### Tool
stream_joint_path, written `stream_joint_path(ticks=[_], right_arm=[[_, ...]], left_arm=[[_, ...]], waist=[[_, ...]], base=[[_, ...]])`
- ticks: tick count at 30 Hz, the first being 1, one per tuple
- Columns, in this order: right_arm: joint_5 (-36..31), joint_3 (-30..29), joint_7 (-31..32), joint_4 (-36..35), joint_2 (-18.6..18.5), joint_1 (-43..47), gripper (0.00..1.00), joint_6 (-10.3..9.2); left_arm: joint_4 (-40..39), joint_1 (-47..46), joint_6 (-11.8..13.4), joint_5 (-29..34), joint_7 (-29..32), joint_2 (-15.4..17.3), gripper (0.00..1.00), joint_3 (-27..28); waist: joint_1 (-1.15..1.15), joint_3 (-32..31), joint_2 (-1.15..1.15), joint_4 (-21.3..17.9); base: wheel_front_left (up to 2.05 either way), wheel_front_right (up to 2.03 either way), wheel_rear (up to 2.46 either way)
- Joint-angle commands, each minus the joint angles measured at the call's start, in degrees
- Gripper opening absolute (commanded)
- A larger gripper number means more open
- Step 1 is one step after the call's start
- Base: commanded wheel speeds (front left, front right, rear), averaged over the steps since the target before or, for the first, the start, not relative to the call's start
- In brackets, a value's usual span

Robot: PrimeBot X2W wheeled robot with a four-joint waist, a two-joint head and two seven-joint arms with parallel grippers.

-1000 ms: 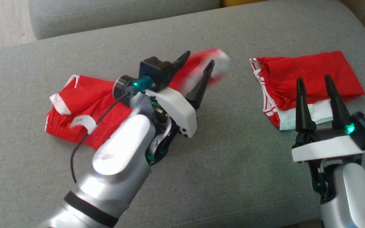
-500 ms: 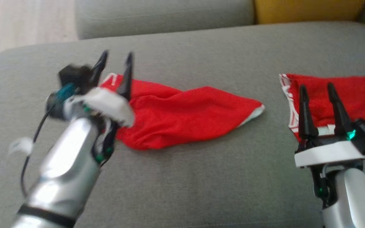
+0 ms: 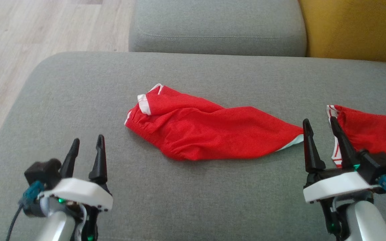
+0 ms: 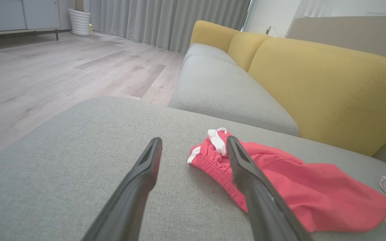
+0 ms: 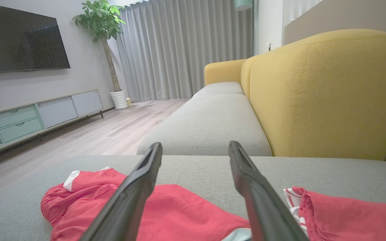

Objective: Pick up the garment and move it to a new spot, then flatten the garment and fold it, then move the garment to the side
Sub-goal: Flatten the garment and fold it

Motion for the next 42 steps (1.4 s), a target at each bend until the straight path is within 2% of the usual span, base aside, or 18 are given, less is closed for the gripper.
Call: stream_joint_path(ticks=[1,9,15,21,27,37,42], right_arm=[[0.1,1.7,0.1,-1.7,-0.2,-1.6,1.00,0.20],[-1.8,3.5,1.9,-2.6,-0.2,-3.5,1.00,0.20],[-3.0,9.6,6.9,-1.5,-0.2,-9.3,1.00,0.20],[-0.3,20.5,15.9,6.5,-3.3,-21.5,1.00,0.20],[6.8,30.1,21.1,16.6,-6.9,-33.4,1.00,0.20],[15.5,40.9,23.8,31.9,-12.8,-46.1,1.00,0.20],[18.6,46.6,24.0,36.6,-13.7,-50.1,1.00,0.20]], left_arm=[[-3.6,-1.3,0.3,1.1,-0.7,-0.2,1.00,3.9],[-5.4,0.1,-2.0,4.3,-0.7,-2.9,1.00,5.6],[-3.9,-1.5,-4.1,5.6,-0.7,-5.6,1.00,5.7],[-1.3,-3.3,-6.8,7.1,-0.7,-9.2,1.00,5.8],[0.9,-5.1,-9.1,8.1,-0.8,-11.3,1.00,6.2],[3.0,-7.2,-11.0,7.7,-0.8,-13.3,1.00,5.5],[2.4,-6.9,-10.6,6.1,-0.8,-13.4,1.00,5.3]], waist=[[0.00,0.0,0.00,0.5],[0.00,1.8,0.00,2.5],[0.00,5.2,0.00,5.8],[0.00,9.3,0.00,11.1],[0.00,12.2,0.00,15.9],[0.00,16.0,0.00,24.0],[0.00,17.6,0.00,25.0]], base=[[0.00,0.00,0.00],[0.00,0.00,0.00],[0.00,0.00,0.00],[0.00,0.00,0.00],[0.00,0.00,0.00],[0.00,0.00,0.00],[0.00,0.00,0.00]])
